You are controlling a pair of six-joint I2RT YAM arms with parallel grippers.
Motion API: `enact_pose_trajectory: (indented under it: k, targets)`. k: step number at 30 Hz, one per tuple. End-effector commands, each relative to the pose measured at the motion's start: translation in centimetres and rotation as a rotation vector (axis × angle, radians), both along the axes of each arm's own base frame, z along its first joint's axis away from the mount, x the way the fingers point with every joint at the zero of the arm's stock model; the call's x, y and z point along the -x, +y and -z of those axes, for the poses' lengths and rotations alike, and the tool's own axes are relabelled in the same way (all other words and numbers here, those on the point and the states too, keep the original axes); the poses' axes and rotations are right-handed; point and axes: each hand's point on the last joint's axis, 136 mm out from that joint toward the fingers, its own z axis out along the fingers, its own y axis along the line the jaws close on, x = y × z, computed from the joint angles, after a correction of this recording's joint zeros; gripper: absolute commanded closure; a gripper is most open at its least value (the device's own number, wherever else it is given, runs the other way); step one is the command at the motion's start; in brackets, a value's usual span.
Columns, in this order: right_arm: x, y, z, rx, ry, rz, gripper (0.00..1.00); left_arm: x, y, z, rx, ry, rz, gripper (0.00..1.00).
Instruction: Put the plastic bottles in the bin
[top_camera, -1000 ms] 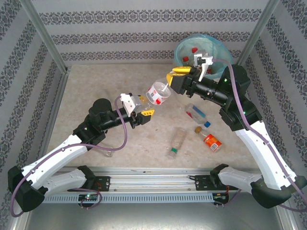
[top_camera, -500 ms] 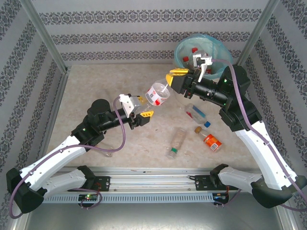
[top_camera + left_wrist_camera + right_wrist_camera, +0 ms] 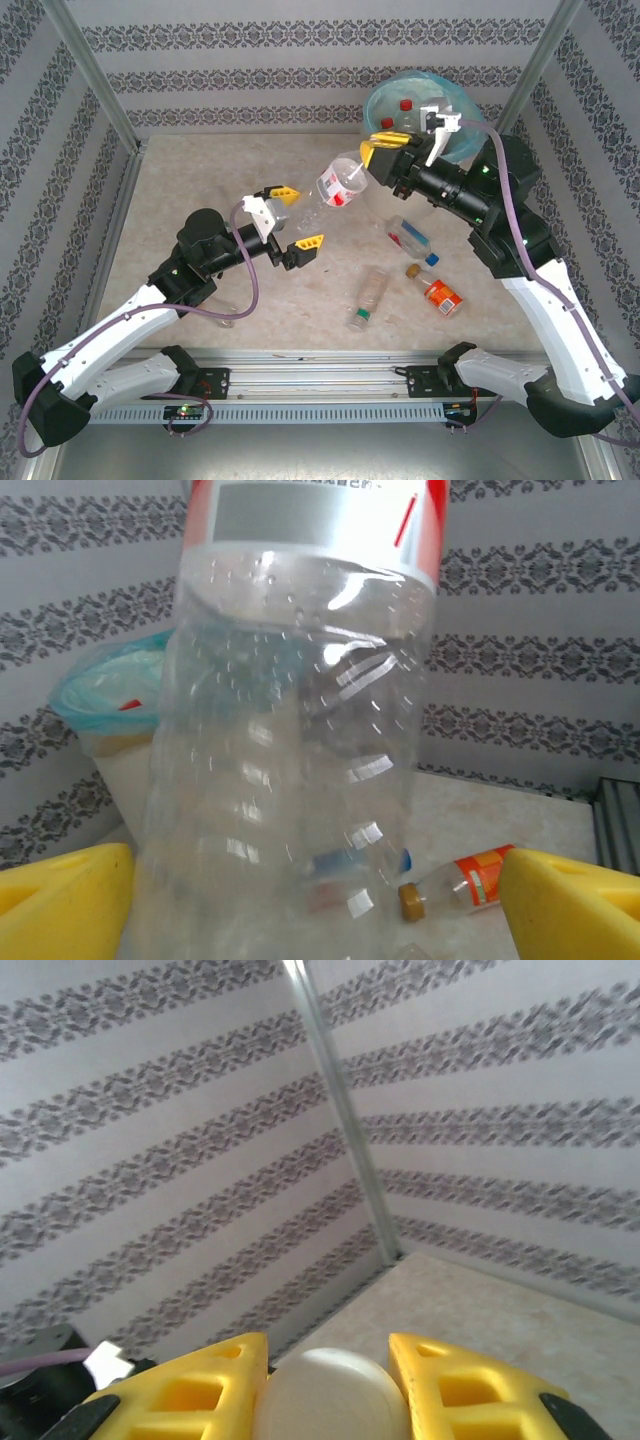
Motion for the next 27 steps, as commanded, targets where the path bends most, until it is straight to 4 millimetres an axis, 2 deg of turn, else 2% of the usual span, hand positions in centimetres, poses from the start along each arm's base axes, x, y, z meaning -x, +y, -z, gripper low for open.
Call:
enact_pose_trajectory:
  k: [1, 6, 9, 12, 15, 20, 27]
  targets:
    - [-0.8, -3.4, -2.5, 0.067, -0.114, 0.208, 1.00, -0.7, 1.7, -2.7, 0.098, -0.072, -0.114, 0.06]
    - [-3.6, -7.2, -4.6, 0.215, -0.241, 0.479, 1.00, -2.4, 4.1, -3.4, 0.127, -0.088, -0.282, 0.05]
    - [-6.5, -9.1, -5.0, 0.342, -0.283, 0.635, 1.00, -3.1, 4.7, -3.3, 0.110, -0.078, -0.334, 0.05]
    - [-9.9, -10.8, -4.5, 0.438, -0.273, 0.743, 1.00, -3.6, 4.9, -2.8, 0.080, -0.071, -0.365, 0.05]
    - [-13.6, -11.9, -3.4, 0.511, -0.243, 0.808, 1.00, -4.4, 4.9, -2.0, 0.046, -0.061, -0.393, 0.04]
    - [-19.0, -12.6, -1.2, 0.605, -0.205, 0.866, 1.00, -5.8, 4.1, -0.7, -0.015, -0.062, -0.416, 0.03]
    - [-25.4, -14.6, 4.1, 0.711, -0.096, 0.926, 1.00, -8.3, 3.1, 0.6, -0.068, -0.059, -0.450, 0.03]
